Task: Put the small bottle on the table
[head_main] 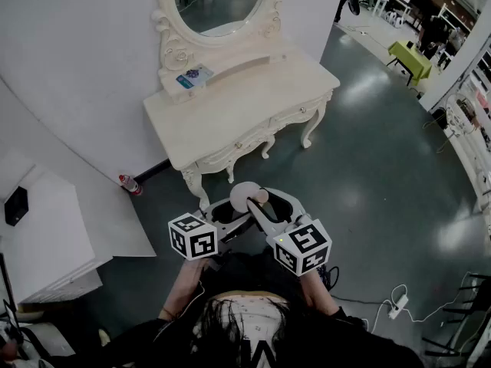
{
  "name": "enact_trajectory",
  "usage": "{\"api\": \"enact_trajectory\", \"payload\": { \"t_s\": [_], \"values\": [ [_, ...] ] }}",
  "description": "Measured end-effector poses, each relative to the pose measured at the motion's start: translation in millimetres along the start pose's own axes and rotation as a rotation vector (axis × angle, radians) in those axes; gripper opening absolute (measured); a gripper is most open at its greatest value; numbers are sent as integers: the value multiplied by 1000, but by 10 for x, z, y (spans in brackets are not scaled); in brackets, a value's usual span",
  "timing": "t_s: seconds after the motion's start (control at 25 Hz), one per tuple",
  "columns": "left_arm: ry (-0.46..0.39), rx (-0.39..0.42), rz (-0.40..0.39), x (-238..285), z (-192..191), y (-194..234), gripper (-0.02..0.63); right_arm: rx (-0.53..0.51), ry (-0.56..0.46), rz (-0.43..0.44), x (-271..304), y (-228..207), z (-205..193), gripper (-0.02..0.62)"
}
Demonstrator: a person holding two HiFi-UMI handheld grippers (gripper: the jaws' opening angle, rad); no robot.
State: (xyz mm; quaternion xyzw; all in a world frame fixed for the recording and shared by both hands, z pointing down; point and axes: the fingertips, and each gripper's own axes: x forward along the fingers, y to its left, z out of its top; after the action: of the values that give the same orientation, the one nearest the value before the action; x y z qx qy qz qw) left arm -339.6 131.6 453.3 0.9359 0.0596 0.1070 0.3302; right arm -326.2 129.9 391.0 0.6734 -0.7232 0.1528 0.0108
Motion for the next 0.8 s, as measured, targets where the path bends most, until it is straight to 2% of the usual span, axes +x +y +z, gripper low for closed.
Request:
{"api": "enact_trajectory", "payload": {
  "t_s": [0.44, 0.8],
  "values": [
    [1, 3, -10, -113, 128, 168, 267, -9, -12, 1, 223, 65, 55, 150],
    [21, -21, 2, 114, 216, 347, 266, 30, 7, 6, 374, -227, 54, 150]
  ]
}}
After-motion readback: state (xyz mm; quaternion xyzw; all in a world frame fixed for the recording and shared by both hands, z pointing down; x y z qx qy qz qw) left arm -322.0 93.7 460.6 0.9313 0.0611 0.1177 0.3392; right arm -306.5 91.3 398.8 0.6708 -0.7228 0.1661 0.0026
